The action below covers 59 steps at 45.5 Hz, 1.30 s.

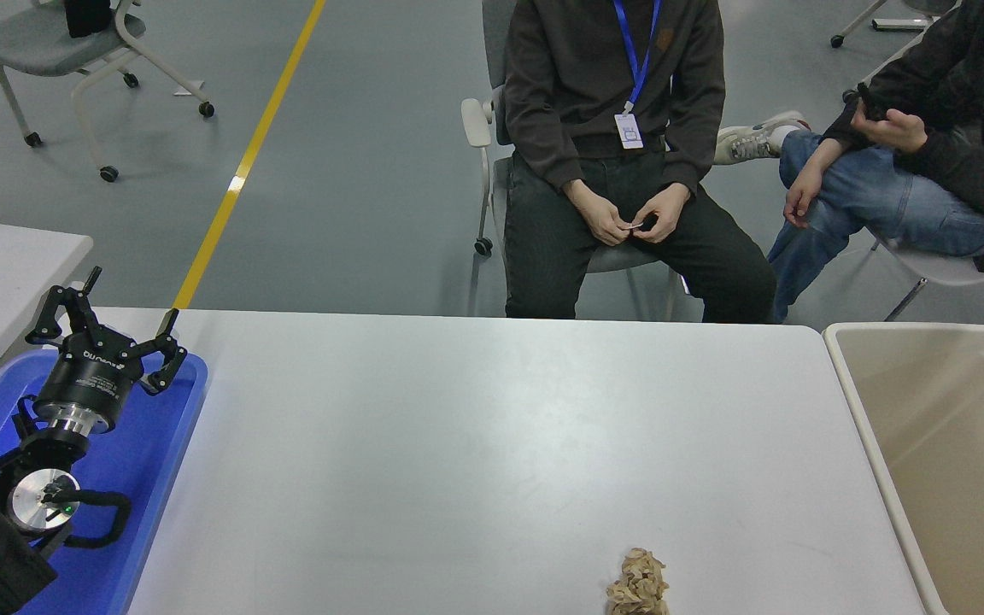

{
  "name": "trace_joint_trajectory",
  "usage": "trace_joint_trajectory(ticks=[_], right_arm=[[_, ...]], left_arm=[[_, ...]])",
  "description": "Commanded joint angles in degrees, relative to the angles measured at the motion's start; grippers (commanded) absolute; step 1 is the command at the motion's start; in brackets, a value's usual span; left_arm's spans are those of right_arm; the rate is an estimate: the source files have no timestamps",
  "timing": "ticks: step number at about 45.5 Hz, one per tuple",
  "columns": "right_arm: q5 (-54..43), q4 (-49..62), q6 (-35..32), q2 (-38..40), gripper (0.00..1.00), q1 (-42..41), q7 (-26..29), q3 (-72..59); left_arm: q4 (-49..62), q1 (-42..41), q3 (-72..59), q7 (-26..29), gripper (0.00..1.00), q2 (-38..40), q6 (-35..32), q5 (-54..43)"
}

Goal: Clean the table surface

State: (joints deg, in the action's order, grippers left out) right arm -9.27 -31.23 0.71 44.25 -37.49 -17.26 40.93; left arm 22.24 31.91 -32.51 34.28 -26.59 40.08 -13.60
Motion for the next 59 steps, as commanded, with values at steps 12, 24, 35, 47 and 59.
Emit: trace_joint_trajectory(ticks=[12,24,35,47,59], right_arm=[[8.9,-22.2,-9.9,-1.3,1.00,10.8,1.5,16.0],[8.0,-33.5,-10.9,-10.2,1.00,20.2,1.1,23.2],[3.0,-32.9,-11.1,-17.8,1.00,22.2,-4.5,22.6],[-5.1,-29.9,-6.7,-24.3,1.00,20.9,-5.6,25.0],[-17.1,-26.3,-2.4,-26.5,1.00,18.6,-5.5,25.2]], left_arm=[[0.0,0.0,0.0,0.0,1.00,0.0,0.0,0.0],[0.0,0.0,0.0,0.0,1.00,0.0,-0.1,0.0],[0.0,0.0,0.0,0.0,1.00,0.0,0.0,0.0],[0.0,0.0,0.0,0.0,1.00,0.0,0.0,0.0],[0.0,0.0,0.0,0.0,1.00,0.0,-0.1,0.0]])
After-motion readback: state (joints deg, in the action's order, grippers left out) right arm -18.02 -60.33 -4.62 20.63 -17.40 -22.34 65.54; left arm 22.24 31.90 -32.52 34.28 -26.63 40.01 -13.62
